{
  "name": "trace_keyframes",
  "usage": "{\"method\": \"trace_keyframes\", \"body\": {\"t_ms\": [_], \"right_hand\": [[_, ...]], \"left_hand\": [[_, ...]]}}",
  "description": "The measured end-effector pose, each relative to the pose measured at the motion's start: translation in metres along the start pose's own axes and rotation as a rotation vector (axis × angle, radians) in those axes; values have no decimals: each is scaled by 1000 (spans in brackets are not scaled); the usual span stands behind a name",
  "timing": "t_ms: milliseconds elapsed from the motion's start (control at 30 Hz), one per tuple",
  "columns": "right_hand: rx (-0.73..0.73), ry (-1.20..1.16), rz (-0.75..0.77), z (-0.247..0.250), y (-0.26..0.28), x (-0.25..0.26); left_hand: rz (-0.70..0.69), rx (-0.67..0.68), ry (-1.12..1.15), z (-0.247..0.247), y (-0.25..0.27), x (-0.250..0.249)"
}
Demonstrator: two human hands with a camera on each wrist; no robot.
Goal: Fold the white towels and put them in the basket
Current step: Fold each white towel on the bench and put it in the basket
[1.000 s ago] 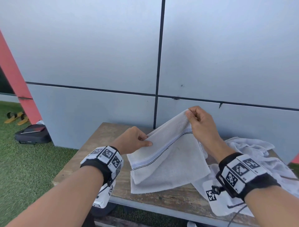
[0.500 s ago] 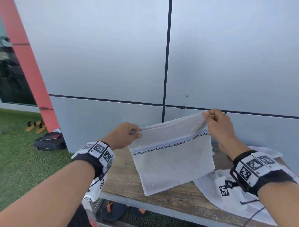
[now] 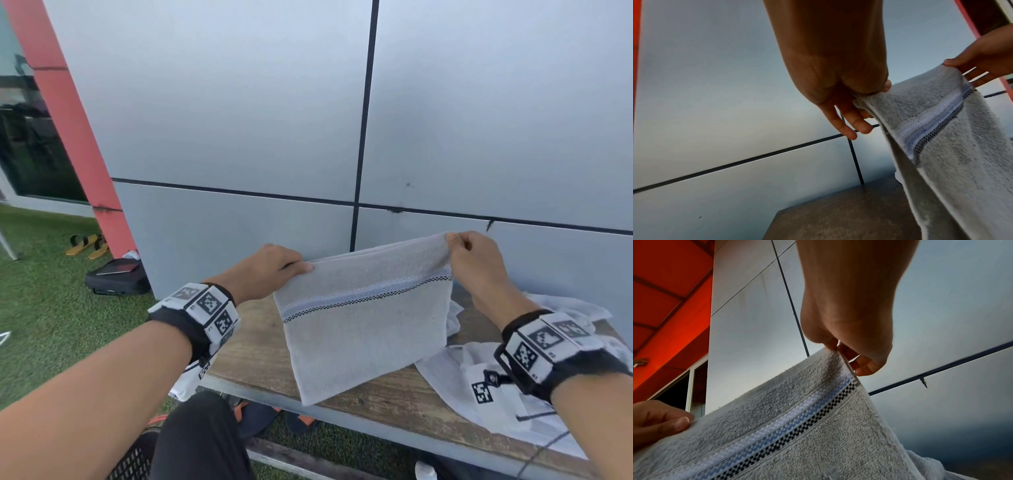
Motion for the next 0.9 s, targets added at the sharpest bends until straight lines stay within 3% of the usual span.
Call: {"method": "trace_keyframes", "body": {"t_ms": [333, 633, 900], "right_hand": [[-17, 75, -73, -1, -15, -28], [-38, 108, -63, -9, -16, -29], [-7, 99, -93, -21, -20, -21]], "left_hand": [[-42, 85, 23, -9, -4, 8], [-16, 41, 55, -1, -1, 13], [5, -25, -93, 14, -13, 30]]}}
Point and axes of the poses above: each hand's wrist, its own y-axis away from the middle knuckle, its own z-axis out of the back of the hand, x = y × z, the point moved 9 cm from there along -y, towards the middle knuckle, and after that the axes turned 13 degrees about -x, right-handed, at the moved point
